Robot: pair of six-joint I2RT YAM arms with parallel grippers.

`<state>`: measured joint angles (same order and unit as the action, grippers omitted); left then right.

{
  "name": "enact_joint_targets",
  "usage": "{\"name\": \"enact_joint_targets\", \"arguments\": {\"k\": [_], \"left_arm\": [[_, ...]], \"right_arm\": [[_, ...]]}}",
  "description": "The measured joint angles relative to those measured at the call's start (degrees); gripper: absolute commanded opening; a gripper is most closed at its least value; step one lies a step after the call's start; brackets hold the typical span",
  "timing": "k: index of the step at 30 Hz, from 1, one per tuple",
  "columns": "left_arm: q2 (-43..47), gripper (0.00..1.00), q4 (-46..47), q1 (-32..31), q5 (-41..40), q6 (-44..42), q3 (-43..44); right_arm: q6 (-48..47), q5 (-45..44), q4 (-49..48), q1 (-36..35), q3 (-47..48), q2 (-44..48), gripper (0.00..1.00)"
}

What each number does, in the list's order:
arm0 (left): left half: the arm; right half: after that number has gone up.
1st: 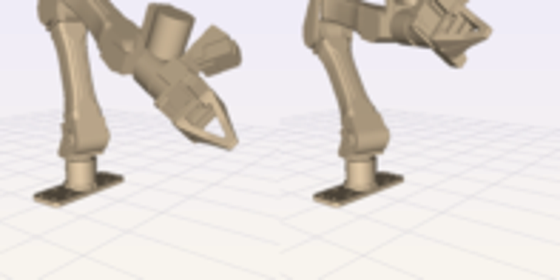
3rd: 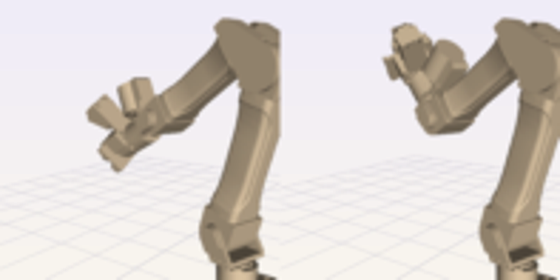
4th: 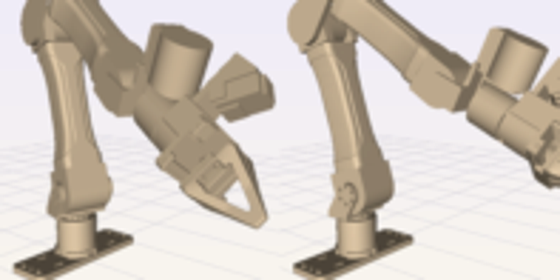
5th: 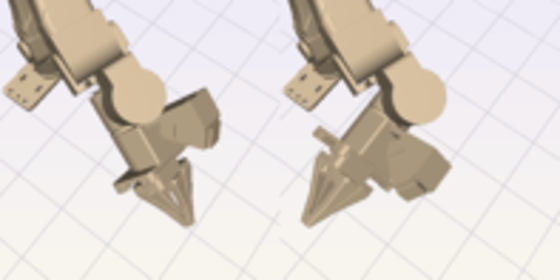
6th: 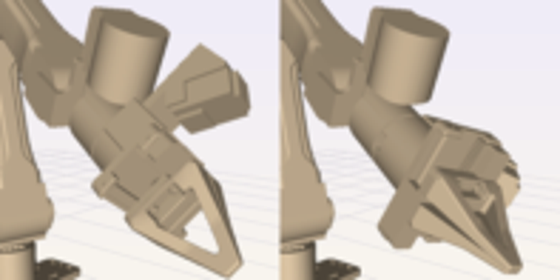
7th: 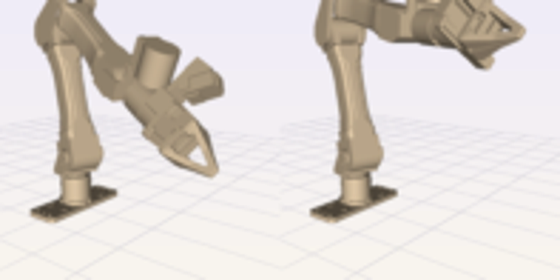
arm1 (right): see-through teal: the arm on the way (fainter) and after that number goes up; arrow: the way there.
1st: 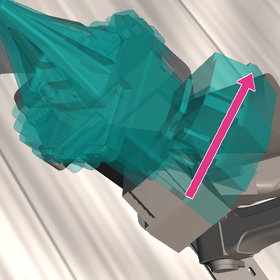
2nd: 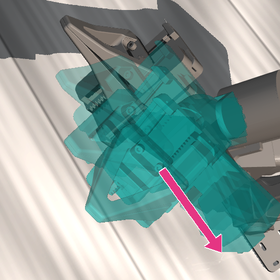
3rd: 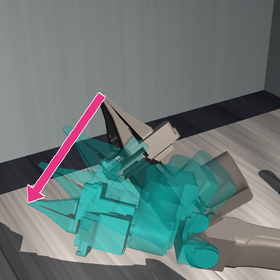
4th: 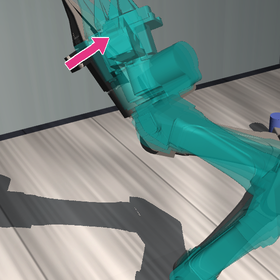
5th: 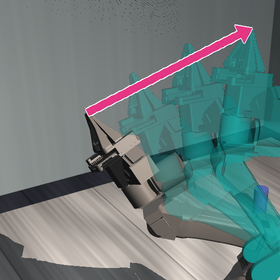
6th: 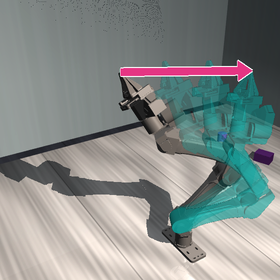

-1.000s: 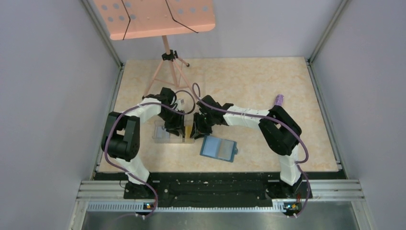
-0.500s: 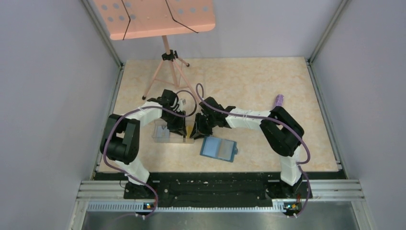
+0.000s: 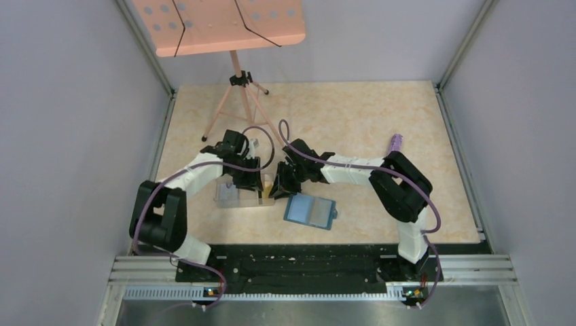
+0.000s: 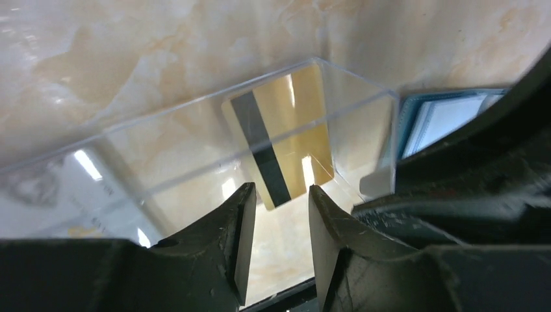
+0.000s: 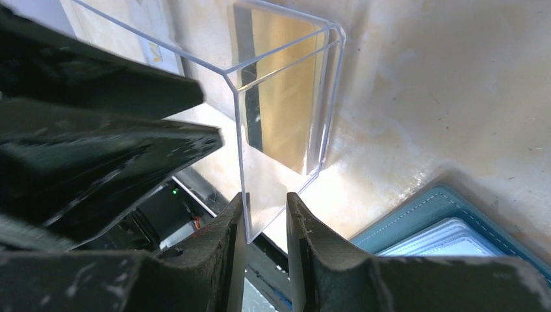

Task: Put the credit cards into the card holder
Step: Pick up the credit card from the storage box.

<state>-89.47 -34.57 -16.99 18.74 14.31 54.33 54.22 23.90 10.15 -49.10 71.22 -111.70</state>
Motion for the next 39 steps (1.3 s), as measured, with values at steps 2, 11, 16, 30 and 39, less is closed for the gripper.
{"name": "enact_joint_targets", "arguments": {"k": [2, 11, 16, 30, 39], "left_arm": [[4.0, 0.43, 0.3, 0.0, -1.5, 0.6, -1.2], [11.2, 0.4, 2.5, 0.0, -5.6, 2.6, -4.9], [7.6, 0.41, 3.4, 0.0, -5.6, 3.7, -6.5], [2.7, 0.3, 8.5, 0.0, -0.1, 5.9, -9.0], [1.8, 0.12, 8.1, 0.5, 0.2, 5.6, -8.5]], "right_arm": [[0.0, 0.2, -0.1, -0.1, -0.1, 0.0, 0.26], [0.4, 0.2, -0.7, -0.2, -0.3, 0.0, 0.26], [1.5, 0.2, -1.7, -0.2, -1.3, 0.4, 0.26], [4.0, 1.0, -4.6, -0.3, -3.4, 1.1, 0.26], [3.9, 1.2, -4.4, -0.3, -3.4, 1.1, 0.26]]}}
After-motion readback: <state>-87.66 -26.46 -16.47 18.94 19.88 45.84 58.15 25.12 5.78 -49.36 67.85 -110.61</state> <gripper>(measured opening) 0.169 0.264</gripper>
